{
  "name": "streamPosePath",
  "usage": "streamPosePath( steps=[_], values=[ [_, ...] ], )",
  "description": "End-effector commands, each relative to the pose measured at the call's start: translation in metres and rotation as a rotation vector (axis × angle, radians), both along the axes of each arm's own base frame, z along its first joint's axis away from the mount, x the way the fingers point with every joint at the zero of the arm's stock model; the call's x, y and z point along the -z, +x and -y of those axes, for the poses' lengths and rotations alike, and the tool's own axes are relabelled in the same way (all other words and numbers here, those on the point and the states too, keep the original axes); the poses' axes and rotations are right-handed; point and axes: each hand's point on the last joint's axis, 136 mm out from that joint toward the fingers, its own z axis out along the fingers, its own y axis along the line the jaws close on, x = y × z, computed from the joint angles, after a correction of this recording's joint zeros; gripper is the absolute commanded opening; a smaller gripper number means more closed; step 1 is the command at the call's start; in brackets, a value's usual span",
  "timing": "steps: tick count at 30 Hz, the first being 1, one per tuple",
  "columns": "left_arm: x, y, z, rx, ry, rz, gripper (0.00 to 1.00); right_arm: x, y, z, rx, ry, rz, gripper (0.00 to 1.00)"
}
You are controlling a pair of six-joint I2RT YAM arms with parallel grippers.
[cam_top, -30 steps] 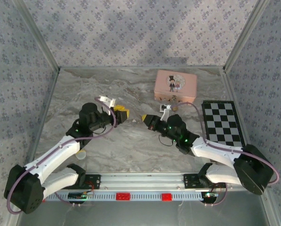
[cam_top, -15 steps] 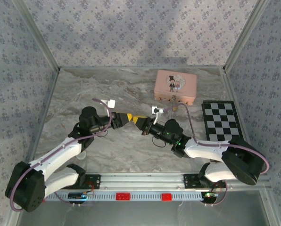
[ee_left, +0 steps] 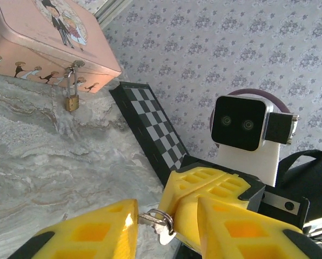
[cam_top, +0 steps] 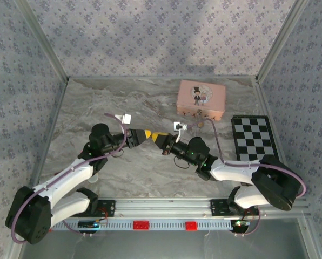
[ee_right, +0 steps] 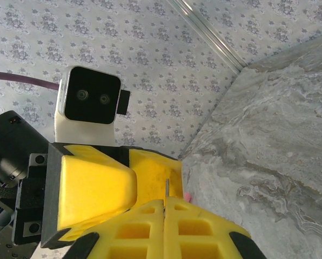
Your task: Unlock the padlock with the key
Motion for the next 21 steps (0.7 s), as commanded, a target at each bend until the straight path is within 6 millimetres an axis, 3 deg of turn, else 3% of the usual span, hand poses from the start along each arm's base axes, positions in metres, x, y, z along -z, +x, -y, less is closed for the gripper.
streamPosePath(
  steps=[1, 21],
  values=[
    [-0.0238, -0.0055, 0.003, 0.031, -0.044, 0.065, 0.34, -0.0085, -0.005, 0.0001, -0.018, 0.035, 0.034, 0.0],
    [-0.0303, -0.009, 0.0109, 0.045, -0.047, 0.079, 0.11, -0.0042, -0.0005, 0.0021, -0.007, 0.071, -0.001, 0.0]
  ],
)
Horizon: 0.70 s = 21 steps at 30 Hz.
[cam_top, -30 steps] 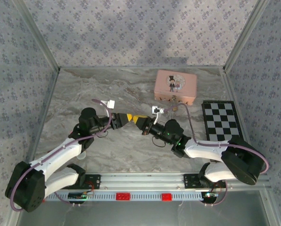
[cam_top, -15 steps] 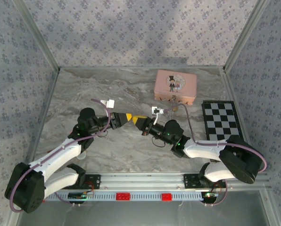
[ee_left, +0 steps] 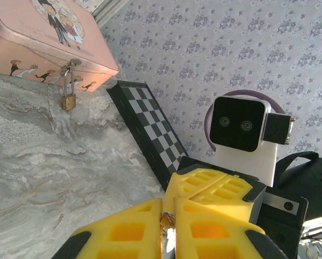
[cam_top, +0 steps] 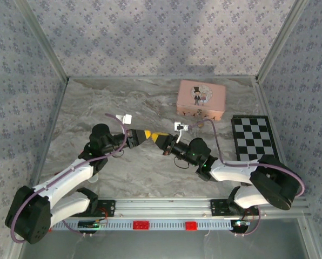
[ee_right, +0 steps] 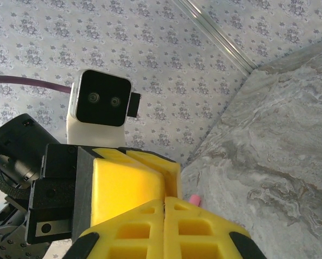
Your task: Unlock the padlock with the key
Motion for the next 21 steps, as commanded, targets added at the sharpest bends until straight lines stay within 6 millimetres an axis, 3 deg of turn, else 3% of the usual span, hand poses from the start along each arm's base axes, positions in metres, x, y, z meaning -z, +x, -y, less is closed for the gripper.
streamPosePath(
  steps=[1, 7, 10, 12, 17, 21],
  values=[
    [-0.03, -0.007, 0.008, 0.038, -0.043, 0.085, 0.1, -0.002, 0.002, 0.001, 0.006, 0.029, -0.002, 0.0],
    [-0.028, -0.006, 0.006, 0.013, -0.004, 0.095, 0.0, 0.004, 0.006, 0.005, 0.033, 0.018, -0.022, 0.0],
    [-0.021, -0.003, -0.002, -0.029, 0.087, 0.115, 0.0, 0.011, 0.011, 0.01, 0.077, -0.018, -0.037, 0.24],
    [-0.016, 0.001, -0.013, -0.089, 0.193, 0.145, 0.0, 0.02, 0.016, 0.017, 0.121, -0.063, -0.056, 0.34],
    [-0.004, 0.008, -0.036, -0.201, 0.532, 0.241, 0.0, 0.025, 0.017, 0.028, 0.184, -0.082, -0.013, 0.38],
    [-0.014, -0.002, -0.029, -0.144, 0.597, 0.311, 0.0, 0.02, 0.014, 0.025, 0.172, -0.048, 0.015, 0.4]
  ],
)
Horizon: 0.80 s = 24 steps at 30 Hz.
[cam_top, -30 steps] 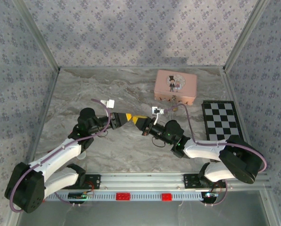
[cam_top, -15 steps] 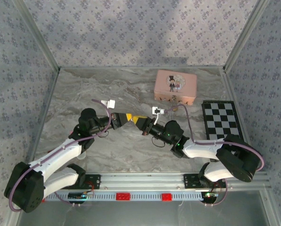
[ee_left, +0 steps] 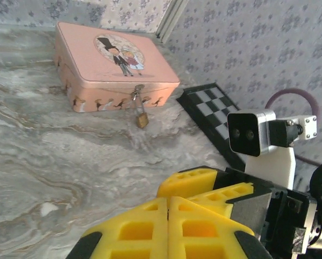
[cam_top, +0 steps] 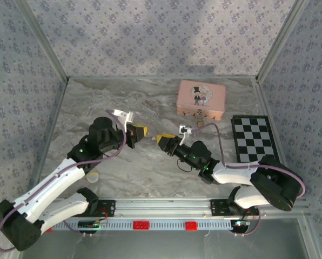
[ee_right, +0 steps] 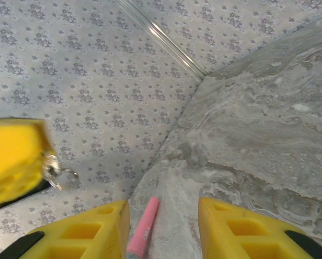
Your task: Unlock the padlock with the key
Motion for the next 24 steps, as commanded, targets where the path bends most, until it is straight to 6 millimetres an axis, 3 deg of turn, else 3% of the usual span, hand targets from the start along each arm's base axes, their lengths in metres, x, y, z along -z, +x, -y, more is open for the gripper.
streamPosePath(
  steps=[1, 6, 12, 24],
  values=[
    [0.013, -0.004, -0.01, 0.002, 0.162, 0.039, 0.0, -0.016, 0.0, 0.0, 0.011, 0.041, 0.068, 0.4],
    [-0.01, -0.014, 0.005, 0.08, 0.019, 0.068, 0.0, -0.044, -0.019, -0.014, -0.092, 0.118, 0.185, 0.42],
    [-0.022, -0.023, 0.014, 0.144, -0.046, 0.042, 0.0, -0.065, -0.041, -0.029, -0.207, 0.138, 0.298, 0.43],
    [-0.027, -0.033, 0.02, 0.211, -0.123, -0.004, 0.0, -0.075, -0.049, -0.028, -0.232, 0.135, 0.357, 0.42]
  ],
)
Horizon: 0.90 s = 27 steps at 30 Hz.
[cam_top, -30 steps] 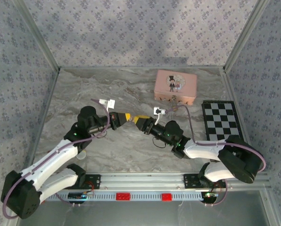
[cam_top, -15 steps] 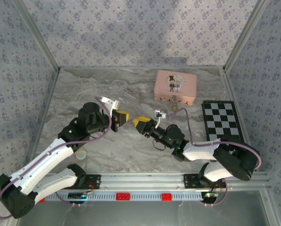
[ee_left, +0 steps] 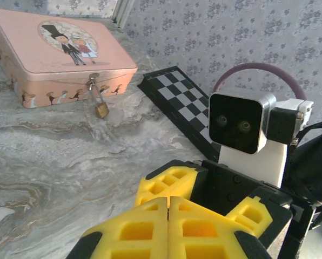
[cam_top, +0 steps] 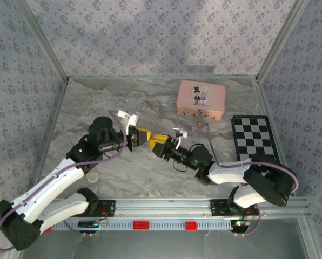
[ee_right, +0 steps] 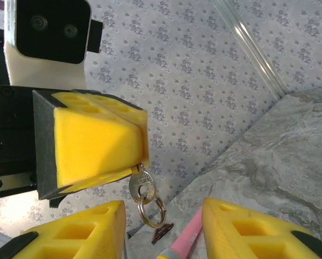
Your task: Unlock the padlock with the key
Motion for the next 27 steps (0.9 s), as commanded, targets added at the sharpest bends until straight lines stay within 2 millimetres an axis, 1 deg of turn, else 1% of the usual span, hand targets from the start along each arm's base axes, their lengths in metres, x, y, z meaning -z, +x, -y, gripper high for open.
streamPosePath(
  steps=[1, 5, 13, 19, 27],
  values=[
    [-0.016, -0.007, 0.003, 0.045, -0.064, 0.017, 0.0, -0.029, -0.009, 0.002, -0.037, 0.057, 0.095, 0.42],
    [-0.014, -0.007, 0.003, 0.057, -0.068, 0.01, 0.0, -0.035, -0.015, 0.001, -0.075, 0.065, 0.108, 0.4],
    [-0.012, -0.003, 0.001, 0.059, -0.073, -0.005, 0.0, -0.039, -0.009, 0.01, -0.073, 0.089, 0.086, 0.38],
    [-0.011, -0.004, 0.006, 0.084, -0.078, -0.021, 0.0, -0.042, -0.004, 0.009, -0.083, 0.105, 0.058, 0.37],
    [-0.008, -0.005, 0.008, 0.099, -0.075, -0.029, 0.0, -0.046, -0.005, 0.004, -0.112, 0.112, 0.058, 0.34]
  ],
)
